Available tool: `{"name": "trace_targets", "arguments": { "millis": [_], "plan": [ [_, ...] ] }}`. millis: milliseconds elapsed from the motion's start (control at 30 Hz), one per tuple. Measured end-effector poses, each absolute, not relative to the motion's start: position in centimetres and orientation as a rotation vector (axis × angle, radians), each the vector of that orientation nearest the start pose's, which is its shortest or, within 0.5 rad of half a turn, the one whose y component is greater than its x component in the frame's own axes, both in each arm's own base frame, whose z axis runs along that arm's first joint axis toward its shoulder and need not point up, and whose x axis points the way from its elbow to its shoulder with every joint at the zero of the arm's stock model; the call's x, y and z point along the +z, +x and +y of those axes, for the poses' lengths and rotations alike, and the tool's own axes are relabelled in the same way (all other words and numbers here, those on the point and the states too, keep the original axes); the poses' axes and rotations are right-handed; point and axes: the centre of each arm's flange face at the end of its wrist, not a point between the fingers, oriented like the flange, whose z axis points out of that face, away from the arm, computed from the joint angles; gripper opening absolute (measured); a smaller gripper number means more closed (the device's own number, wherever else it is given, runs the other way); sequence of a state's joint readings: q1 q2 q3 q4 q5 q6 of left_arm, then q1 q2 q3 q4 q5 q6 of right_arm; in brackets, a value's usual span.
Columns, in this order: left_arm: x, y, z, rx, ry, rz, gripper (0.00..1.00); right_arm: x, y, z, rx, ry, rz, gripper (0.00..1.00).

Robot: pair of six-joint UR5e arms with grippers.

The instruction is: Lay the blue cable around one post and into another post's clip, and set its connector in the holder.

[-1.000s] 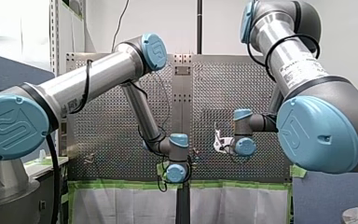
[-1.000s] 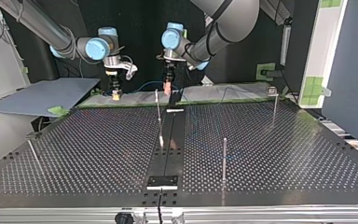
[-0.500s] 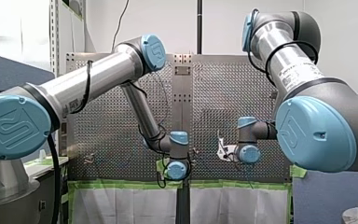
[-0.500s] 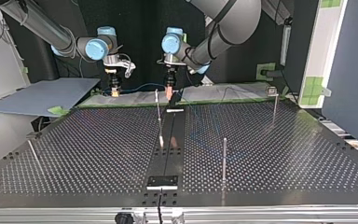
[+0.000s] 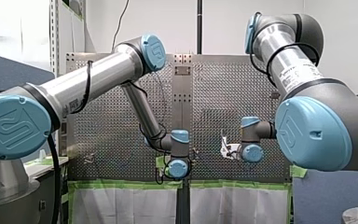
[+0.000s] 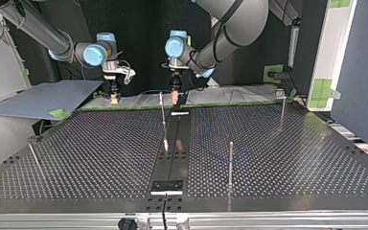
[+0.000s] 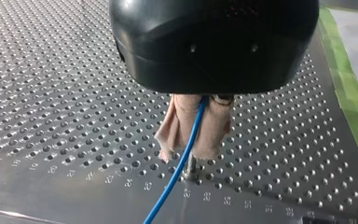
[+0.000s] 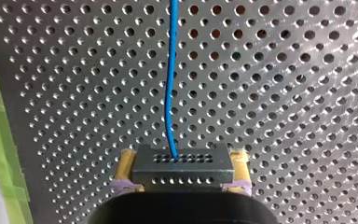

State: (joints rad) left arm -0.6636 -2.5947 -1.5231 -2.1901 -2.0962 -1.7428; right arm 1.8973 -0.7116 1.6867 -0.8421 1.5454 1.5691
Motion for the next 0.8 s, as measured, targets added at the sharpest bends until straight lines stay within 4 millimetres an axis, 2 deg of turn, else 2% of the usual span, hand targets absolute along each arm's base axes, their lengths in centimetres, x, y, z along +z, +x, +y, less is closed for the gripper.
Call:
{"name": "trace_targets", "arguments": {
  "millis": [500, 667, 800],
  "plan": [
    [-3.3, 48.9, -48.1, -0.211, -0.023, 1.568, 0.06, 0.0, 31.7, -56.2, 1.369, 1.569, -1.110, 0.00],
    [-3.0, 49.7, -47.8, -0.203, -0.028, 1.570, 0.06, -1.2, 31.6, -56.3, 1.348, 1.590, -1.114, 0.00],
    [-3.5, 50.2, -47.3, -0.188, -0.023, 1.592, 0.06, -2.4, 31.5, -56.3, 1.319, 1.621, -1.125, 0.00]
  ]
}}
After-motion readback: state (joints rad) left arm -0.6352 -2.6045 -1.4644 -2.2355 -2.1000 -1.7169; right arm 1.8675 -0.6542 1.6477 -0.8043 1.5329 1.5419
